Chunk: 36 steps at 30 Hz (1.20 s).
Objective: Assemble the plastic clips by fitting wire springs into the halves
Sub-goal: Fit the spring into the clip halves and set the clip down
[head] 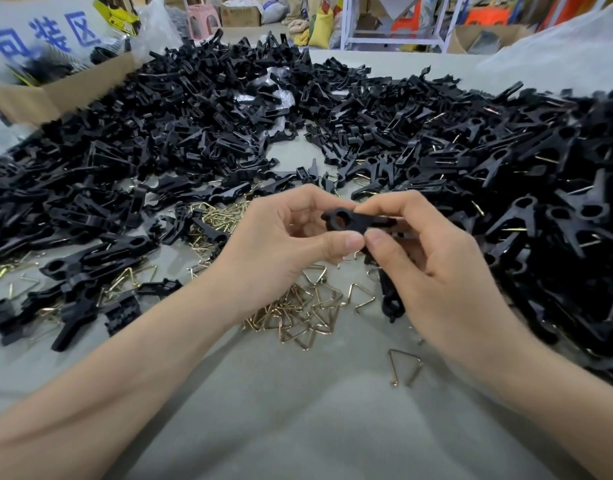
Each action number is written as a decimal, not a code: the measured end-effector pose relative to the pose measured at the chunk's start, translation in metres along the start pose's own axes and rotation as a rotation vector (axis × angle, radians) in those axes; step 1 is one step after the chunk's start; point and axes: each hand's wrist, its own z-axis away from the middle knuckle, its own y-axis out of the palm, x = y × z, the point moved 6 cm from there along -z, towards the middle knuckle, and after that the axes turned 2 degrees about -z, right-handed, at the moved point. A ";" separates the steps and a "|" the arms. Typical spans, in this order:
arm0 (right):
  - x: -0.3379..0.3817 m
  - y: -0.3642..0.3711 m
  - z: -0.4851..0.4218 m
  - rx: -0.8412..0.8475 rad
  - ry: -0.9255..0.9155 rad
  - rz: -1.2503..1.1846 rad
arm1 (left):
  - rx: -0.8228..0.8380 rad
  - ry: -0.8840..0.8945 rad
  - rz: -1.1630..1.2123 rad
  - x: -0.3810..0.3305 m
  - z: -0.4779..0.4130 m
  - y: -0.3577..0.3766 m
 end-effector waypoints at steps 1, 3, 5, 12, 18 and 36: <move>0.001 -0.001 0.001 -0.032 -0.003 -0.043 | -0.016 0.018 0.013 -0.001 0.000 -0.002; 0.000 -0.008 0.001 -0.109 0.054 -0.185 | -0.068 0.048 0.017 -0.003 -0.001 -0.008; 0.001 -0.016 -0.002 -0.123 0.042 -0.055 | -0.147 0.059 0.031 -0.003 -0.002 -0.017; -0.007 0.014 0.005 0.419 0.013 0.607 | -0.341 -0.012 0.320 0.004 -0.006 -0.035; -0.006 0.010 0.003 0.498 0.005 0.573 | -0.362 0.014 0.166 0.002 -0.003 -0.033; -0.008 -0.023 -0.014 0.135 0.470 -0.401 | 0.002 0.133 0.055 -0.010 0.003 0.004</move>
